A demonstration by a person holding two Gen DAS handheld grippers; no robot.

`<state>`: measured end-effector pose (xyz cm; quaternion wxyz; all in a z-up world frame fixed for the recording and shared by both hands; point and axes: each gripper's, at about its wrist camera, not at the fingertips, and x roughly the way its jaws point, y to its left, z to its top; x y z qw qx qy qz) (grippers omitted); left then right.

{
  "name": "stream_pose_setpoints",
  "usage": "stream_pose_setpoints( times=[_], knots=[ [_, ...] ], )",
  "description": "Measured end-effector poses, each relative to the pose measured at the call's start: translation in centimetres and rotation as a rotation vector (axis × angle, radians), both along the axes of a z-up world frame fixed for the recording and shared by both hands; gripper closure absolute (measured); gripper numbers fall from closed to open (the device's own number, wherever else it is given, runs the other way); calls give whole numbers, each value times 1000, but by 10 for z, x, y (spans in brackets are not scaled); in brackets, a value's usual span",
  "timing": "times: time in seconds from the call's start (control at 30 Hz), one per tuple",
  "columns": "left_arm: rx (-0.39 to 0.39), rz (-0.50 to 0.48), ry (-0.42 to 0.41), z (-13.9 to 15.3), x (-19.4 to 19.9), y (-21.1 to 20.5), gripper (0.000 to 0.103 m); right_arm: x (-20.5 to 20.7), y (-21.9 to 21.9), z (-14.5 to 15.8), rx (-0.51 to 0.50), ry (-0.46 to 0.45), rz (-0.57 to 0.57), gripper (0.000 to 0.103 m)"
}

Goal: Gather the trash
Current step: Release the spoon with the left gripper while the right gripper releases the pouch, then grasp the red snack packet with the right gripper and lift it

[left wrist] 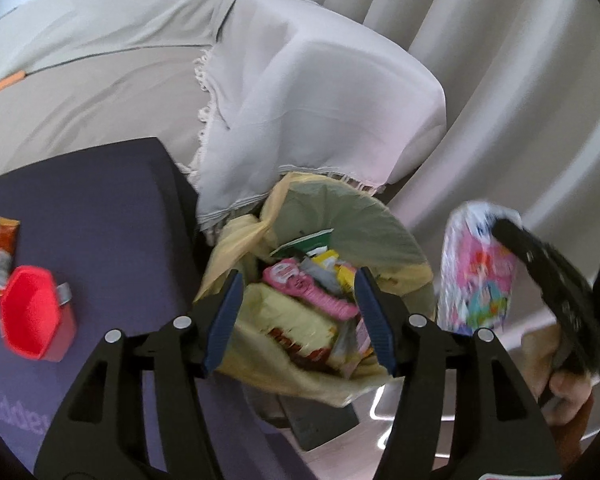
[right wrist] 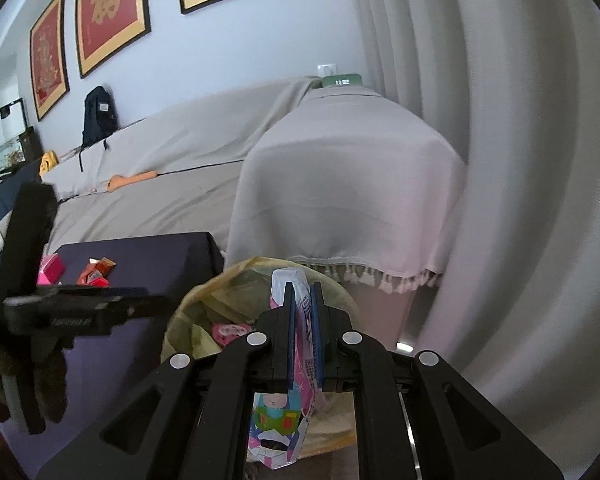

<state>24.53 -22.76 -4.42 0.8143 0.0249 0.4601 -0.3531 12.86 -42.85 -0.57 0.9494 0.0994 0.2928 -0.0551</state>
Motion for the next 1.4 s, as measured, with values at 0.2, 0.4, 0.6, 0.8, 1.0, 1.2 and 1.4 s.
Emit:
stream_pose_setpoints(
  times=[0.2,0.4,0.6,0.8,1.0,1.2,1.4],
  knots=[
    [19,24,-6,3,-13,33,48,25,13,-3,-13,1,22,94],
    [11,30,-18,9,-21,57,48,45,25,-10,-21,36,38,94],
    [31,50,-69,12,-28,69,48,58,30,-26,-28,90,47,94],
    [33,55,-65,11,-30,76,48,64,28,-40,5,127,44,93],
    [19,60,-62,13,-30,82,48,71,29,-47,20,185,40,60],
    [2,84,-68,18,-29,97,48,66,41,-41,-40,184,38,55],
    [-2,132,-83,22,-28,130,48,57,57,-23,-69,162,51,55]
  ],
)
